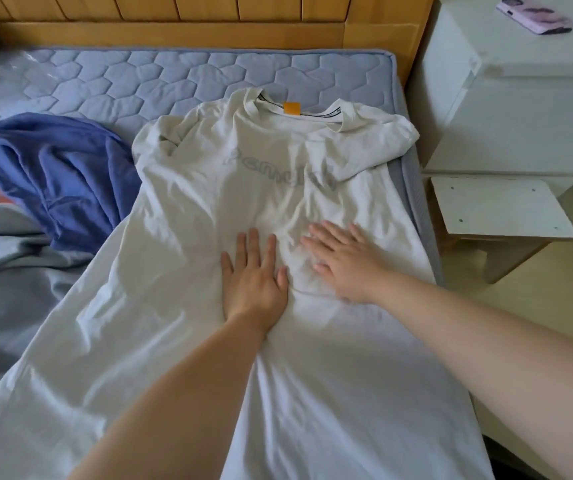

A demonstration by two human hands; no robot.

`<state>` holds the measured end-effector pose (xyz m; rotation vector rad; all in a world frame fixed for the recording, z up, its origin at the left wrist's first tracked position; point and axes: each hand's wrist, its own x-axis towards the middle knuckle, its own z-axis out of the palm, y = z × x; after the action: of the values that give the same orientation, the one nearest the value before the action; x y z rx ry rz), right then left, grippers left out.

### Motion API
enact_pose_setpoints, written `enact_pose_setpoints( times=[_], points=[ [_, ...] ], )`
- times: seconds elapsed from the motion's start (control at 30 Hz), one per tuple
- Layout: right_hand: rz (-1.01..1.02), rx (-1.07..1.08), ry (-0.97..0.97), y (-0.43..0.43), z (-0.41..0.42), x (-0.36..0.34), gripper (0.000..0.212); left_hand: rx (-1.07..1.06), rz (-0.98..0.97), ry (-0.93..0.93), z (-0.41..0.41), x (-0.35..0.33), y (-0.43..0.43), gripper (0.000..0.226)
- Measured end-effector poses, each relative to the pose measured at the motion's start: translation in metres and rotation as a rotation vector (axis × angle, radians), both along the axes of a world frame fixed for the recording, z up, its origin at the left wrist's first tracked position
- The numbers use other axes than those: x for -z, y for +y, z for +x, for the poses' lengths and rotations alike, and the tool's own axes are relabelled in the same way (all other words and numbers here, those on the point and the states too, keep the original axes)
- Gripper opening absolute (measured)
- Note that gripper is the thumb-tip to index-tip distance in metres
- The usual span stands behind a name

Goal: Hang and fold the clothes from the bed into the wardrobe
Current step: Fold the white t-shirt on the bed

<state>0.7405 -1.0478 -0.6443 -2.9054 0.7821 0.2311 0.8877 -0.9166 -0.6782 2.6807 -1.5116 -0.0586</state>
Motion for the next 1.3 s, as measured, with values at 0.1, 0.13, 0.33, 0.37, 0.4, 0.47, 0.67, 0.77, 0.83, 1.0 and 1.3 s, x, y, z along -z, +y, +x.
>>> enact_pose_setpoints(
  times=[0.1,0.13,0.33,0.37,0.4,0.47,0.67,0.77,0.83,1.0,1.3],
  points=[
    [-0.014,0.339,0.034,-0.045,-0.007,0.004,0.058,0.005,0.015,0.01,0.001,0.002,-0.001,0.065],
    [-0.037,0.476,0.042,-0.056,-0.011,0.004,0.059,0.011,0.021,0.011,0.002,0.002,-0.002,0.065],
    [0.028,0.606,0.048,-0.072,-0.004,0.012,0.06,0.161,0.053,-0.046,0.01,-0.006,-0.026,0.069],
    [0.04,0.6,0.042,-0.075,-0.006,0.013,0.06,0.166,0.042,-0.016,0.01,-0.008,-0.04,0.069],
    [0.047,0.601,0.031,-0.078,-0.007,0.013,0.061,0.161,0.029,0.021,0.008,-0.009,-0.057,0.069],
    [0.042,0.603,0.011,-0.083,-0.007,0.014,0.061,0.136,0.011,0.081,-0.001,-0.011,-0.09,0.069],
    [0.088,0.773,-0.388,-0.108,0.012,0.002,0.045,0.277,-0.043,0.014,-0.005,-0.002,-0.129,0.071],
    [0.428,1.143,-0.777,-0.15,0.024,-0.018,0.051,0.379,-0.072,-0.012,-0.003,-0.003,-0.136,0.074],
    [0.544,1.248,-0.821,-0.178,0.027,-0.028,0.057,0.409,-0.089,-0.025,-0.003,-0.003,-0.139,0.074],
    [0.138,1.131,-0.909,-0.227,0.019,-0.054,0.031,0.425,-0.152,0.01,0.0,-0.002,-0.139,0.073],
    [-0.212,0.522,-0.822,-0.174,0.011,-0.032,0.045,0.417,-0.126,0.041,0.002,-0.002,-0.142,0.071]
  ],
)
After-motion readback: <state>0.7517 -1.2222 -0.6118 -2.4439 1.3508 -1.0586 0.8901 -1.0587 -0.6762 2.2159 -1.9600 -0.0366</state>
